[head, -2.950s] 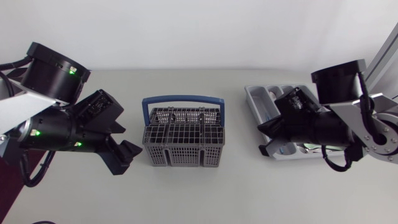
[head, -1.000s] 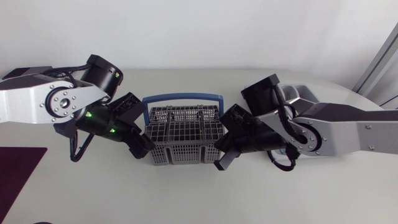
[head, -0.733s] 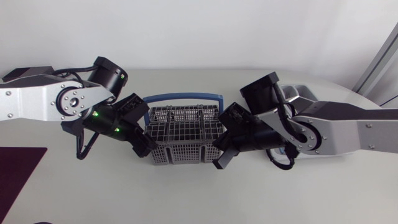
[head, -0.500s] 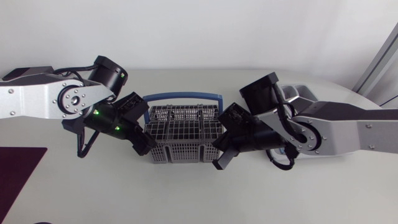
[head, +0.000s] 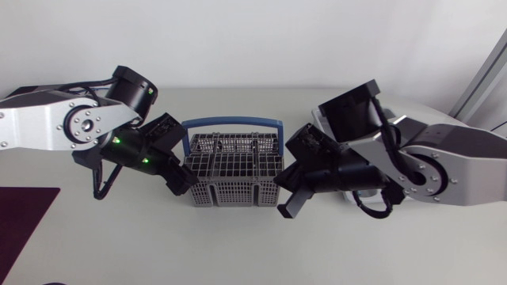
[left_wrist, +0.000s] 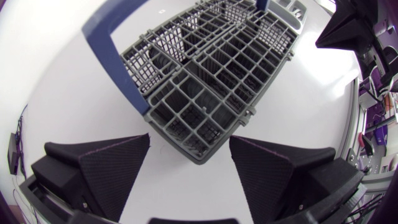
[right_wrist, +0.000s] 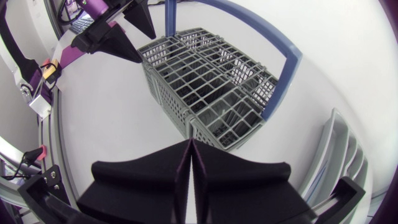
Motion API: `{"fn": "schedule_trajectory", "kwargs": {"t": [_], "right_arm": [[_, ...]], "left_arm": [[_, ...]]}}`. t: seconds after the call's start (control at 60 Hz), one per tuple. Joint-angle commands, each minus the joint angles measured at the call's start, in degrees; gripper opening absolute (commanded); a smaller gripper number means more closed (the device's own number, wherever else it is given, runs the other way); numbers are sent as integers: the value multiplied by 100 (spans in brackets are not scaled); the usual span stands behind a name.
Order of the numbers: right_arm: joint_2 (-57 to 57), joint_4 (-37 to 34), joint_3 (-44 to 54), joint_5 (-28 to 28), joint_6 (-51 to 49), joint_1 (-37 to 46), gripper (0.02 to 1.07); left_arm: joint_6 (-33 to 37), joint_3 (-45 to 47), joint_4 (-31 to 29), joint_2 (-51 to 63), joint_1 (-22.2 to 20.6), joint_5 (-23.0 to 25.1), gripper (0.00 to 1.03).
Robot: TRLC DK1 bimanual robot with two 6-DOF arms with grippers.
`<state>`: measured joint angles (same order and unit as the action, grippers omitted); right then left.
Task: Unload the cutlery basket into the drawer organizer.
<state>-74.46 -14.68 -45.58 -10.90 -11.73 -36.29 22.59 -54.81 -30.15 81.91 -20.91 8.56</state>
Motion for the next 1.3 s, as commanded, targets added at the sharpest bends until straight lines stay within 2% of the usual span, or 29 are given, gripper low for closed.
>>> {"fn": "schedule_trajectory", "kwargs": {"t": [0.0,0.1,0.217,0.333,0.35,0.383,0.4,0.417,0.533,0.917,1.283], "right_arm": [[344,-114,164,79,92,-18,8],[652,-193,234,219,39,43,9],[1003,-246,357,430,12,79,26],[1320,-299,489,650,-31,96,49],[1399,-316,524,712,-58,105,58],[1495,-325,550,747,-67,140,68],[1504,-325,550,747,-75,140,69],[1592,-352,577,764,-102,184,77],[1917,-422,682,923,-146,289,102],[3121,-580,1131,1063,-462,1256,103],[4264,-624,1640,1731,-699,1757,103]], "left_arm": [[53,75,-79,-421,113,-30,98],[44,163,-175,-720,122,-30,98],[35,269,-290,-1045,139,-30,98],[0,392,-360,-1335,183,-30,98],[0,409,-377,-1415,201,-30,98],[0,427,-404,-1494,219,-30,98],[0,436,-404,-1502,219,-30,98],[-18,444,-421,-1573,245,-30,98],[-44,550,-492,-1836,289,-30,98],[-53,875,-641,-2540,676,-3,99],[-237,1253,-624,-3181,913,50,99]]}}
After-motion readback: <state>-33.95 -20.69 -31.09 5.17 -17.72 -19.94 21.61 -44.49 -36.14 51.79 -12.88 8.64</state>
